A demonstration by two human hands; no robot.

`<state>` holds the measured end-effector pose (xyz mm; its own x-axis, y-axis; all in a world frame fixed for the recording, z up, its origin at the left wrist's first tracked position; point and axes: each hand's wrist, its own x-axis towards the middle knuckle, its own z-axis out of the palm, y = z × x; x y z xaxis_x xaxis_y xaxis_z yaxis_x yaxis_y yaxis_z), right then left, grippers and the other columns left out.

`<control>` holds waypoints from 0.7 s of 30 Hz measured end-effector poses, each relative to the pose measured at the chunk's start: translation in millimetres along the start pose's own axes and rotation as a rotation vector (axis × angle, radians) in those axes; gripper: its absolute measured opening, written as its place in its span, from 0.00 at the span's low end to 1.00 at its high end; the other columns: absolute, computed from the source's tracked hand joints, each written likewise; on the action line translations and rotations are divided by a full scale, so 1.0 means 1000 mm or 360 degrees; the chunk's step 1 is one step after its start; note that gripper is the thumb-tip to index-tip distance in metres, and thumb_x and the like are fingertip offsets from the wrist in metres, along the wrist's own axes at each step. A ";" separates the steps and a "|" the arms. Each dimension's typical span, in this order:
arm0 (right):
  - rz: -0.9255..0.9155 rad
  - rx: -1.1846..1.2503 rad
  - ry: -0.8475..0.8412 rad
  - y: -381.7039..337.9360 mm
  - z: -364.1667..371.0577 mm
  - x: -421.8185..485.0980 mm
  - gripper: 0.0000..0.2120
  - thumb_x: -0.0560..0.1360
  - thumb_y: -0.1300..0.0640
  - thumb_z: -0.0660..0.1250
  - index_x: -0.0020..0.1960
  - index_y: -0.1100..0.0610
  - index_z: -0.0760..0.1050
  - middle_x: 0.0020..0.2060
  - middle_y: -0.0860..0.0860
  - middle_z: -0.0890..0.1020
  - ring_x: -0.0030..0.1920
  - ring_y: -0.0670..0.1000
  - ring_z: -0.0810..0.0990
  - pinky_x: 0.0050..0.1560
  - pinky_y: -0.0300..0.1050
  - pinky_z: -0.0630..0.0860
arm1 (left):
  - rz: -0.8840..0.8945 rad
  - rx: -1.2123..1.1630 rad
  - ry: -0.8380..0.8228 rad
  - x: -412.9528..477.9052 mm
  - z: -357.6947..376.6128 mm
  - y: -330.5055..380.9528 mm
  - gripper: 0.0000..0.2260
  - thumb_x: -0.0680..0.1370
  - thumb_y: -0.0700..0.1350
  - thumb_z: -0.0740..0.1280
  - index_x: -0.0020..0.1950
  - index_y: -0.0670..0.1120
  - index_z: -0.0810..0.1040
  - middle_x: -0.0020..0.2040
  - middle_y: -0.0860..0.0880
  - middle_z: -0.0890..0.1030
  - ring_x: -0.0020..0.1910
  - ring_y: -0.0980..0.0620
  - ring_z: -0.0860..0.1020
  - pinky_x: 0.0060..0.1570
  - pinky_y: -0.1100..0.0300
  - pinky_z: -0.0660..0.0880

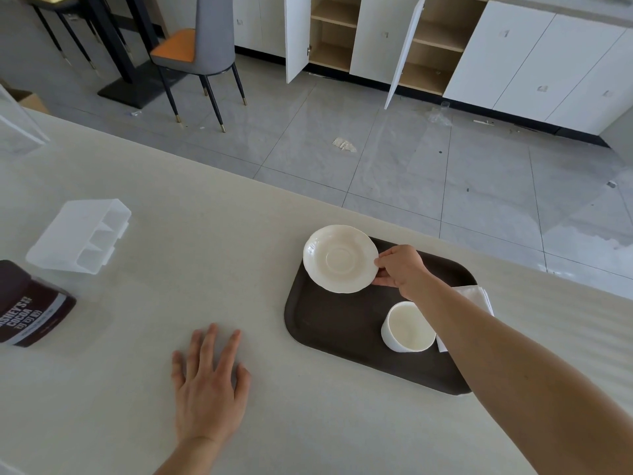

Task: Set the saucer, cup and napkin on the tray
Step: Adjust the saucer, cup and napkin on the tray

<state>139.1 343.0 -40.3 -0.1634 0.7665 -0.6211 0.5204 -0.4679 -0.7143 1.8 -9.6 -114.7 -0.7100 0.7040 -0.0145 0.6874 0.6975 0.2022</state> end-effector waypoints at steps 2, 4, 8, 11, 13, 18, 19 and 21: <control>-0.0015 -0.0019 -0.0009 0.000 0.000 0.000 0.06 0.75 0.70 0.68 0.51 0.64 0.78 0.46 0.59 0.82 0.41 0.58 0.85 0.26 0.44 0.81 | 0.0000 0.0010 -0.0010 0.000 0.000 0.000 0.26 0.74 0.54 0.55 0.73 0.54 0.70 0.75 0.43 0.67 0.77 0.41 0.61 0.74 0.37 0.54; -0.0053 -0.0081 -0.0010 0.002 -0.002 0.000 0.07 0.75 0.67 0.69 0.52 0.62 0.77 0.46 0.58 0.83 0.40 0.57 0.85 0.27 0.44 0.81 | -0.0003 0.0018 -0.0018 0.000 -0.001 0.000 0.26 0.75 0.54 0.55 0.73 0.54 0.70 0.75 0.43 0.68 0.77 0.41 0.61 0.74 0.37 0.55; -0.0217 -0.0225 0.0032 0.006 -0.014 -0.002 0.07 0.75 0.60 0.72 0.52 0.59 0.78 0.39 0.57 0.85 0.34 0.54 0.87 0.31 0.43 0.83 | -0.0007 0.0008 -0.0025 0.000 -0.003 0.002 0.26 0.74 0.54 0.55 0.72 0.54 0.71 0.76 0.43 0.68 0.77 0.41 0.61 0.74 0.37 0.54; -0.0424 -0.0356 0.0108 0.011 -0.034 -0.011 0.03 0.75 0.59 0.71 0.47 0.57 0.81 0.37 0.54 0.85 0.36 0.52 0.86 0.43 0.48 0.85 | -0.0008 0.0003 -0.0024 -0.001 -0.004 0.002 0.26 0.74 0.54 0.55 0.72 0.54 0.71 0.76 0.43 0.67 0.77 0.42 0.61 0.75 0.37 0.53; -0.0564 -0.0378 0.0103 0.017 -0.053 -0.025 0.04 0.76 0.61 0.68 0.46 0.55 0.82 0.38 0.52 0.86 0.39 0.52 0.86 0.46 0.49 0.84 | -0.0002 -0.0006 -0.0019 -0.001 -0.004 0.002 0.26 0.74 0.53 0.55 0.72 0.53 0.71 0.76 0.43 0.68 0.77 0.41 0.61 0.74 0.37 0.54; -0.0879 -0.0827 0.0263 0.048 -0.098 -0.073 0.15 0.75 0.66 0.64 0.46 0.46 0.81 0.41 0.44 0.85 0.44 0.49 0.83 0.49 0.46 0.76 | -0.0006 0.0006 -0.0038 -0.001 -0.005 0.002 0.26 0.75 0.53 0.55 0.73 0.53 0.71 0.76 0.43 0.67 0.77 0.41 0.61 0.74 0.37 0.54; -0.0884 -0.0861 0.0265 0.056 -0.105 -0.081 0.18 0.75 0.69 0.62 0.46 0.46 0.81 0.42 0.45 0.85 0.45 0.50 0.82 0.50 0.47 0.76 | -0.0009 0.0017 -0.0047 -0.001 -0.005 0.002 0.26 0.75 0.53 0.55 0.73 0.53 0.70 0.76 0.43 0.67 0.77 0.41 0.61 0.74 0.37 0.53; -0.0806 -0.0883 0.0238 0.071 -0.116 -0.092 0.24 0.73 0.73 0.59 0.48 0.44 0.80 0.45 0.47 0.84 0.48 0.51 0.81 0.49 0.47 0.75 | -0.0012 0.0024 -0.0052 -0.001 -0.006 0.003 0.26 0.75 0.53 0.54 0.73 0.53 0.70 0.76 0.43 0.67 0.77 0.41 0.61 0.75 0.37 0.53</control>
<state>288.3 290.1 4.1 -0.3995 0.8984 -0.1826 0.7634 0.2158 -0.6088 3.5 -9.1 -108.3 -0.7100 0.7026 -0.0479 0.6845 0.7045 0.1875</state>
